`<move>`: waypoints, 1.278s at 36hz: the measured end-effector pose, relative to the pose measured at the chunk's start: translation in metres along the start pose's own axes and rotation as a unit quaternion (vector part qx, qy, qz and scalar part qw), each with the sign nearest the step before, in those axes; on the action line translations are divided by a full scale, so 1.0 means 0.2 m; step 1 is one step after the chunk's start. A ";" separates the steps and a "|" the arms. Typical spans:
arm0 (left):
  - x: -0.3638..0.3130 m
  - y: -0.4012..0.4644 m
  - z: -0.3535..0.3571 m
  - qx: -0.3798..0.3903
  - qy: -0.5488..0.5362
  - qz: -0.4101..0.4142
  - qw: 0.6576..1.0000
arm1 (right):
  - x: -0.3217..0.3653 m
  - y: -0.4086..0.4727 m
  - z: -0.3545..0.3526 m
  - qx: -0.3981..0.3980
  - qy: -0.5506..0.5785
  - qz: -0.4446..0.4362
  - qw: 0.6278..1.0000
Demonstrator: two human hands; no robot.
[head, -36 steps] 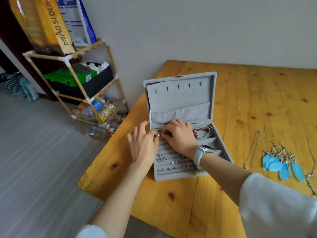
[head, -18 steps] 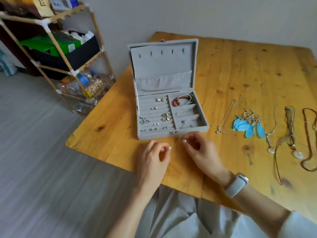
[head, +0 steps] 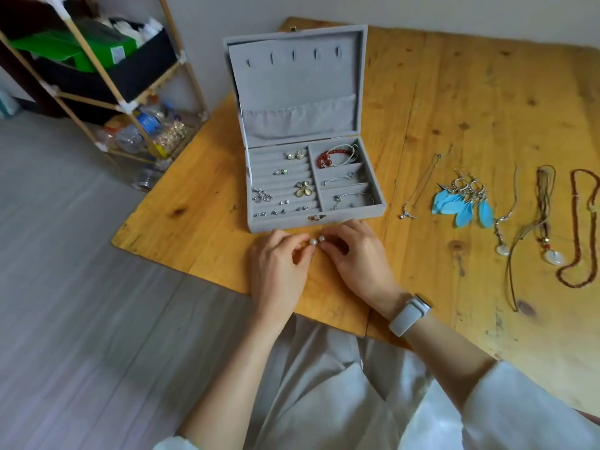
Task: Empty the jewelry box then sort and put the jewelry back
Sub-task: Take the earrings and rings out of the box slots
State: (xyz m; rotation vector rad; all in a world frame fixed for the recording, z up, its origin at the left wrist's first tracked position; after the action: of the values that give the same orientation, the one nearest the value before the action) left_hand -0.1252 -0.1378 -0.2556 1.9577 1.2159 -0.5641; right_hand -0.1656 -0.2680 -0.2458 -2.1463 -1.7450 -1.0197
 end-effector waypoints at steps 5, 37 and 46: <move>-0.01 0.00 0.00 -0.005 0.006 -0.007 1.000 | 0.00 0.00 0.00 -0.006 0.003 -0.003 1.000; -0.04 0.12 -0.12 -0.067 -0.025 0.024 0.997 | 0.03 0.11 -0.13 -0.044 0.054 -0.028 0.997; 0.00 0.62 -0.08 0.036 0.157 0.015 0.987 | 0.01 0.63 -0.02 0.017 -0.085 -0.049 0.995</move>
State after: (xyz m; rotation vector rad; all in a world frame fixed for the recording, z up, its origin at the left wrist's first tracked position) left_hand -0.0158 -0.1579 -0.2001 2.1819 1.3697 -0.2943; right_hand -0.0520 -0.3050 -0.2081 -2.2038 -1.9475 -0.8445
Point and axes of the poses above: each hand's wrist, its own y-axis towards the middle knuckle, its own z-axis out of the palm, x = y × z, the point moved 2 cm from there along y, towards the middle knuckle, and after that the axes turned 2 degrees about -y, right-handed, at the moved point
